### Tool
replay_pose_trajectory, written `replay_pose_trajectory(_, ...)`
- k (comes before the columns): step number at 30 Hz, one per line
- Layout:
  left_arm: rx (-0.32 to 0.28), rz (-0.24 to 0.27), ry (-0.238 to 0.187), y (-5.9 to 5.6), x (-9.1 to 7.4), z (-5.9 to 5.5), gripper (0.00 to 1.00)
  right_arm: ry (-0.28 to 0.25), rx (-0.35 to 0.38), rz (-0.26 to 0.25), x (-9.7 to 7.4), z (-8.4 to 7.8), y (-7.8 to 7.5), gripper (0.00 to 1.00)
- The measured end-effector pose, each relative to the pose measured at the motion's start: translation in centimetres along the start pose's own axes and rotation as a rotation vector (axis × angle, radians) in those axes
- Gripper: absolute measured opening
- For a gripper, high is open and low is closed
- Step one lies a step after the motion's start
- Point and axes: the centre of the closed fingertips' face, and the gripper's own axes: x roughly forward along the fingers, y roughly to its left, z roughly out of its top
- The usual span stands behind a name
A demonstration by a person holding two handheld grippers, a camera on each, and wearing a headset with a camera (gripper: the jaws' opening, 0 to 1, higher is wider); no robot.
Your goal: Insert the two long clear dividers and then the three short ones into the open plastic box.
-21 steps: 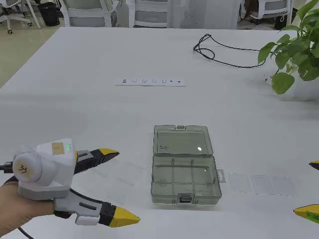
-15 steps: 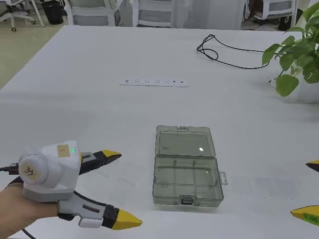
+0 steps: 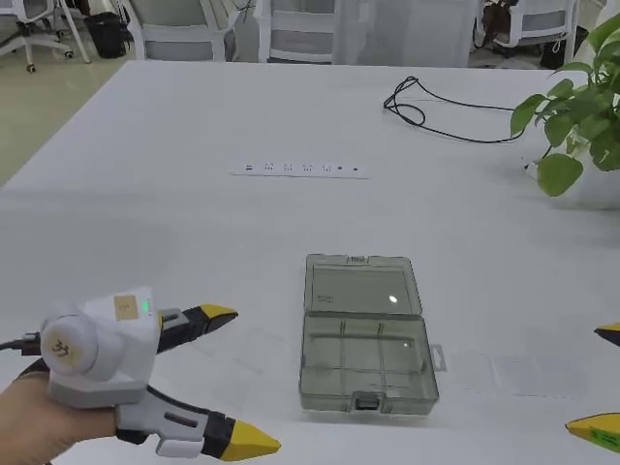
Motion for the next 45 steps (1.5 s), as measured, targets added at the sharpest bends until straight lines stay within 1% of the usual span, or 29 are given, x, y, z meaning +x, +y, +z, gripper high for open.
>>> replay_pose_trajectory(5, -0.002, -0.003, 0.004, 0.1, 0.05, -0.1, 1.0, -0.001, 0.002, 0.002, 0.16, 0.05, 0.02, 0.81)
replay_pose_trajectory(10, 0.001, -0.006, 0.002, 0.01, 0.03, 0.04, 1.0, 0.001, 0.0, 0.007, 0.29, 0.04, 0.03, 0.81)
replay_pose_trajectory(19, 0.007, -0.011, 0.01, 0.0, 0.03, -0.11, 1.0, -0.004, -0.004, 0.003, 0.16, 0.3, -0.07, 0.81)
replay_pose_trajectory(31, 0.01, -0.017, 0.008, -0.28, 0.15, -0.01, 1.0, -0.001, -0.002, -0.002, -0.15, 0.08, 0.14, 0.8)
replay_pose_trajectory(45, 0.012, -0.022, 0.018, -0.5, 0.06, -0.22, 1.0, -0.003, 0.004, -0.002, -0.21, -0.08, 0.37, 0.8)
